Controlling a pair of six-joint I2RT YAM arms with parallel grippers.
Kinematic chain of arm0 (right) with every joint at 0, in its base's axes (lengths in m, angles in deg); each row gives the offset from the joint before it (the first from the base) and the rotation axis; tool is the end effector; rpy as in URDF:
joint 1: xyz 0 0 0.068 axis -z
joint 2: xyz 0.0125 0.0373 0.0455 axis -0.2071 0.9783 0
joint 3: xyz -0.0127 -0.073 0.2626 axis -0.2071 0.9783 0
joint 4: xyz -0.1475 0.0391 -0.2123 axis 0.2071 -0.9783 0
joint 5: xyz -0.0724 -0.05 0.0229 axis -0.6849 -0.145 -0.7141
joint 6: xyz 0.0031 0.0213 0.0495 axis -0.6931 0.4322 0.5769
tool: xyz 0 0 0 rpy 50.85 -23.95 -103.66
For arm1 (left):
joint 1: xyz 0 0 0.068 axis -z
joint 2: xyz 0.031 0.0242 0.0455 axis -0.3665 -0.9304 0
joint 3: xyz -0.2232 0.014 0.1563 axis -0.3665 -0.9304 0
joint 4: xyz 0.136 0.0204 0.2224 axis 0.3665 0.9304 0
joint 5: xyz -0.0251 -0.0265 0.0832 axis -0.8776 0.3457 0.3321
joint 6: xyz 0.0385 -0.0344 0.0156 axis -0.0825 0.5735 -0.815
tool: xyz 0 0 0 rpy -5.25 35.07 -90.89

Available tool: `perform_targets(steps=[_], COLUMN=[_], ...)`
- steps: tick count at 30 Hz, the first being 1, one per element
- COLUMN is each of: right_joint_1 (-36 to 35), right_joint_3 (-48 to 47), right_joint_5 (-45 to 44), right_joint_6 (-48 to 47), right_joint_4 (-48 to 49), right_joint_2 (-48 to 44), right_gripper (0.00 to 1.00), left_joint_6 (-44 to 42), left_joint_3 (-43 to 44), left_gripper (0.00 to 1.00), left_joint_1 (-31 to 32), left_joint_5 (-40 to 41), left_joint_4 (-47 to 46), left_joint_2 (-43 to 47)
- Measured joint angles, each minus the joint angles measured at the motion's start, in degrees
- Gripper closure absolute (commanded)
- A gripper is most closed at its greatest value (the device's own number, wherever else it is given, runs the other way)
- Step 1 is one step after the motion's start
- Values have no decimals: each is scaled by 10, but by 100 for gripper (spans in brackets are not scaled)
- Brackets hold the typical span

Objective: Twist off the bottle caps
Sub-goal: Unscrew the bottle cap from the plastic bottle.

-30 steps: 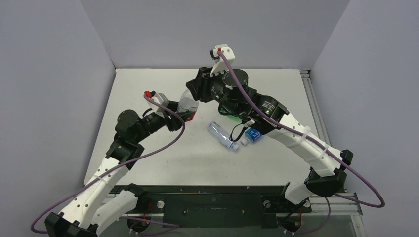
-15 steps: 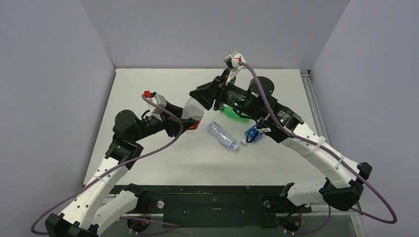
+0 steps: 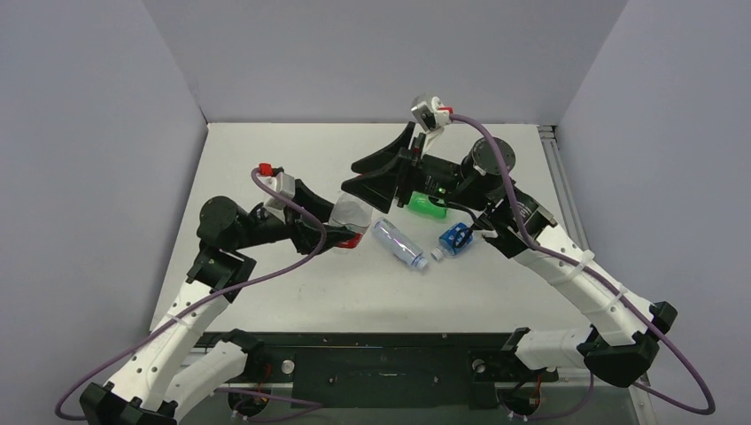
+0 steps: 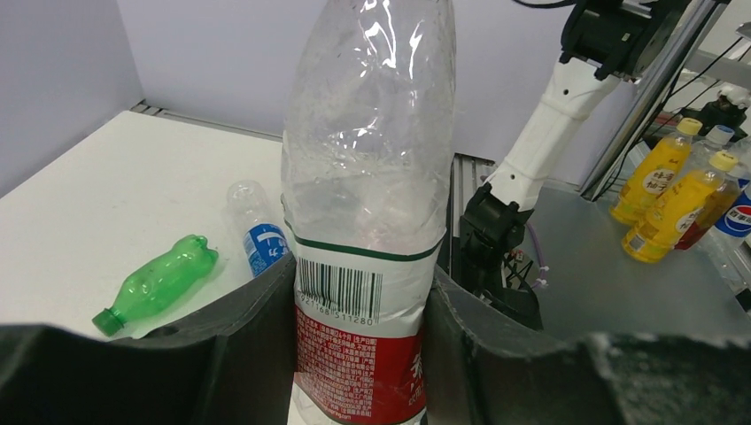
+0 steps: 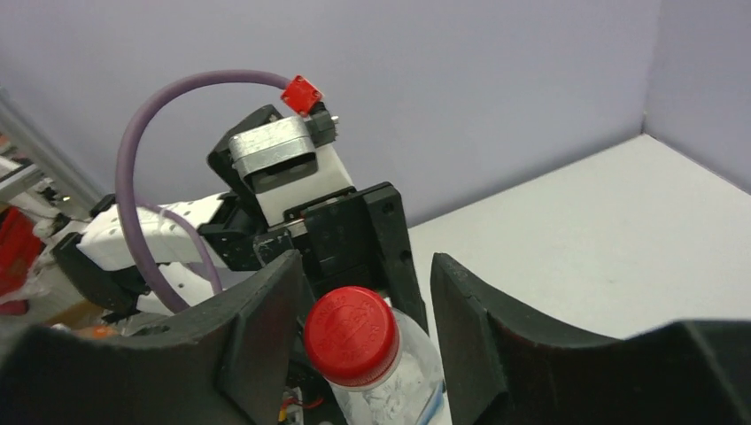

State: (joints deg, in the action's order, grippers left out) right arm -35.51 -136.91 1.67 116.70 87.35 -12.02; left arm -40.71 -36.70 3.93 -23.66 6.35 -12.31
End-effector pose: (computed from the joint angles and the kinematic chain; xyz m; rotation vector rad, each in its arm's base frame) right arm 0.1637 0.2096 0.4972 -0.8378 1.3454 1.4828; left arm 0.1529 -0.1045 0.3926 0.8971 1.2587 -1.2733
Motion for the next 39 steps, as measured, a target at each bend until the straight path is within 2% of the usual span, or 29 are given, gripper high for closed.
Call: perform_targets(steps=[3,7,11,13,15,19,26,30,34,39], right_joint_1=[-7,-30,-82,-101,-112,-120,-123,-123,-104,-18], right_joint_3=[-16,-34,-65,-76,-82,-95,-111,-113,-100,3], right_joint_5=[-88,-216,-327,-358,-378,-406,-417,-413,-361,-152], right_joint_6=[-23,-51,-75,-81,-85,-89,-87,-89,-94,-34], right_joint_4=[-61,-124,-182,-196,-203,-212,-214,-215,-198,-80], right_joint_2=[-9,-23,-23,-19,-14,9,40,41,34,-11], right_gripper=[32,30,30,31,37,55,100,100,100,100], left_joint_6=[-15,-44,-65,-75,-80,-89,-97,-105,-100,-50], left_joint_3=[0,0,-1,-1,-2,-2,-10,-10,-10,-10], left_gripper=[100,100,100,100,100,100,100,100,100,100], left_joint_1=[0,0,0,0,0,0,0,0,-1,-4], left_joint_5=[5,34,66,80,90,103,118,120,114,64], left_joint_4=[12,24,30,31,31,34,42,44,40,23], left_joint_2=[-4,-4,-4,-4,-4,-4,-4,-3,-1,-7])
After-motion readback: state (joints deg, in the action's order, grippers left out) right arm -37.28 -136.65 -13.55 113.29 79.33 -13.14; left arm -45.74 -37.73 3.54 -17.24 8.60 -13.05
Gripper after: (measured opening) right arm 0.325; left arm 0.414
